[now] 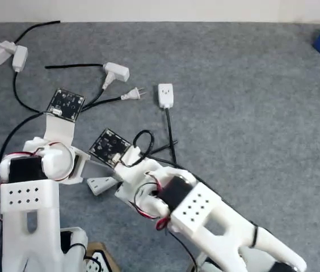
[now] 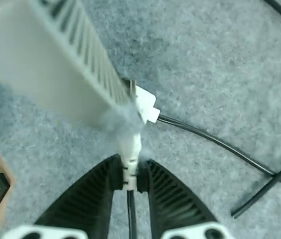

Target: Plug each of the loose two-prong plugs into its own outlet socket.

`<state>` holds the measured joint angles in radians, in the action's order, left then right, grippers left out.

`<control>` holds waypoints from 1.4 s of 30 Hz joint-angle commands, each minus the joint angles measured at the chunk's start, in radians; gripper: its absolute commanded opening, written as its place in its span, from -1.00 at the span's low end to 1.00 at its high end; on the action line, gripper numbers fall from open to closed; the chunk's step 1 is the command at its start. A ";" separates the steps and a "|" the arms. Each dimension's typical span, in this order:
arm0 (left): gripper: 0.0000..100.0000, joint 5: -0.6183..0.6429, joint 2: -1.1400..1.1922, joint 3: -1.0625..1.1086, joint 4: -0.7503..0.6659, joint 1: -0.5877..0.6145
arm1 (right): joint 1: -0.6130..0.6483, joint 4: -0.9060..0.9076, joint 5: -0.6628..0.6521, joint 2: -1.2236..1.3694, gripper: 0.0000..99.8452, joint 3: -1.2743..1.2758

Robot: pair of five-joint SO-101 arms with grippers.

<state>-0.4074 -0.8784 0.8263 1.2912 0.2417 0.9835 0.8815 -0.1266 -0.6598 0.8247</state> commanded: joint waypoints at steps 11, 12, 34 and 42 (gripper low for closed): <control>-0.14 -0.052 -0.018 0.008 -0.018 -0.008 | -0.016 0.070 0.005 -0.179 -0.98 -0.050; -0.14 -0.052 -0.018 0.021 -0.021 -0.008 | -0.016 0.070 0.005 -0.180 -0.98 -0.050; -0.14 0.008 -0.025 0.030 -0.269 0.291 | -0.150 0.222 0.005 -0.044 -0.98 -0.191; -0.14 0.011 -0.025 0.033 -0.284 0.417 | -0.047 0.479 0.006 0.412 -0.98 -0.576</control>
<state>-0.4043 -0.8892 0.8999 1.0257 0.5823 0.9037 1.2467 -0.1281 -0.3667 0.4549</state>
